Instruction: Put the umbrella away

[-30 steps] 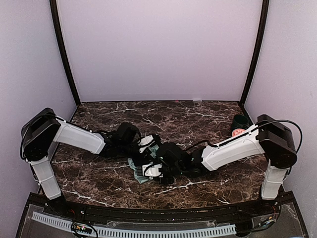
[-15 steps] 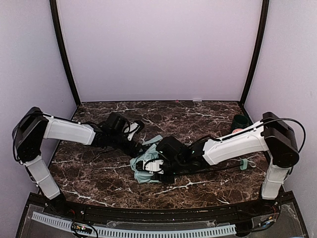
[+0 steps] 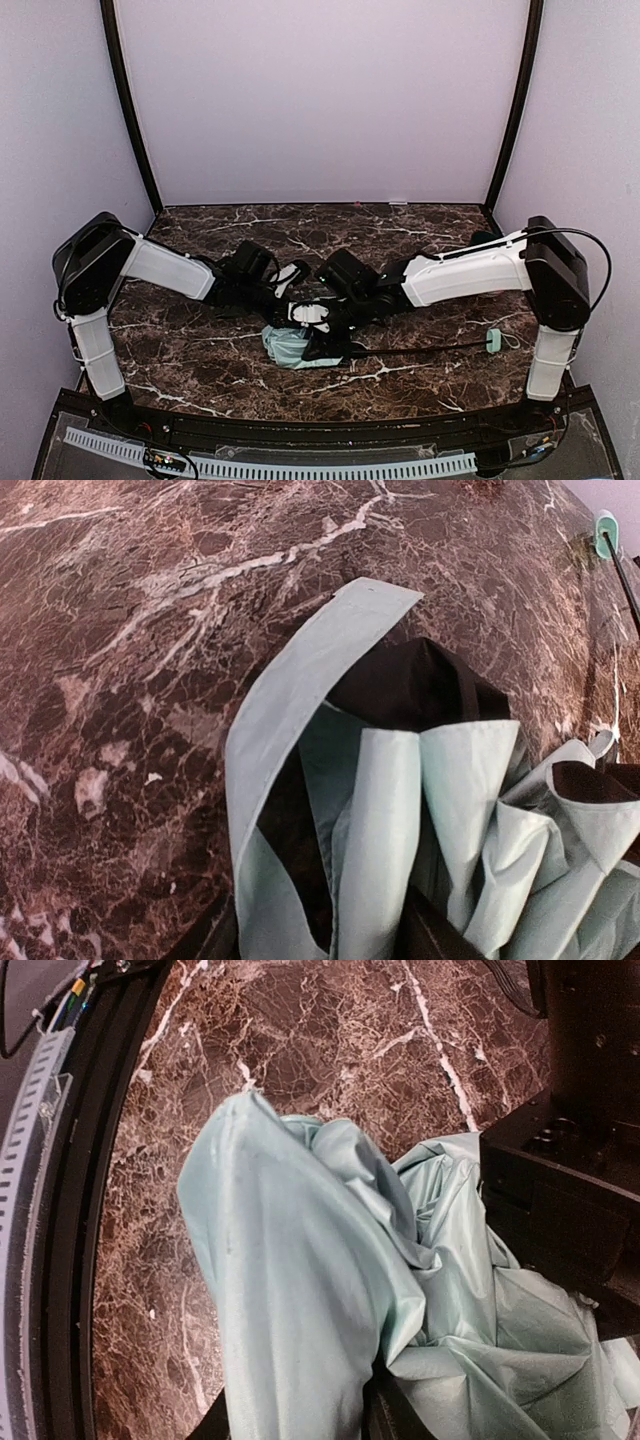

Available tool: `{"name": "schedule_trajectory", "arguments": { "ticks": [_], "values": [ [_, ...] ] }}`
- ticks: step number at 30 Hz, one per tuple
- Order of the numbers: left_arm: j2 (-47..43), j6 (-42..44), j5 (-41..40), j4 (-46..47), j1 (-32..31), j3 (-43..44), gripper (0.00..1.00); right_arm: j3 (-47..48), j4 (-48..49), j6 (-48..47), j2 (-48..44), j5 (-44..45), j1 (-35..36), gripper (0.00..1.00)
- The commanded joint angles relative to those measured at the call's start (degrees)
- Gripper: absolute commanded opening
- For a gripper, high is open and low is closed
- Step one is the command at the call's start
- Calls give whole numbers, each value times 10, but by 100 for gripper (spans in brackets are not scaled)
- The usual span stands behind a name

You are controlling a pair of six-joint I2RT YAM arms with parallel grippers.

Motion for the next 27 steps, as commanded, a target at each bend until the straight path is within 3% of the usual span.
{"name": "schedule_trajectory", "arguments": {
  "ticks": [1, 7, 12, 15, 17, 19, 22, 25, 27],
  "values": [
    [8, 6, 5, -19, -7, -13, 52, 19, -70, 51, 71, -125, -44, 12],
    [-64, 26, -85, -10, 4, -15, 68, 37, -85, 104, 172, -244, -109, 7],
    [-157, 1, -218, 23, 7, -52, 83, 27, -65, 131, 204, -265, -131, 5],
    [-238, -3, -261, 43, 6, -88, 85, 35, -68, 144, 218, -261, -138, 5],
    [-294, 7, -258, 41, -2, -105, 78, 47, -76, 150, 229, -250, -141, 5],
    [-344, 54, -242, 36, -32, -119, 66, 60, -86, 160, 241, -235, -145, 8],
    [-399, 178, -205, -12, -117, -123, 62, 88, -112, 169, 263, -234, -153, 10],
    [-413, 282, -143, -96, -161, -130, 73, 102, -115, 174, 273, -230, -158, 14],
    [-399, 355, -168, -119, -173, -146, 89, 110, -120, 170, 275, -227, -158, 20]
  ]
}}
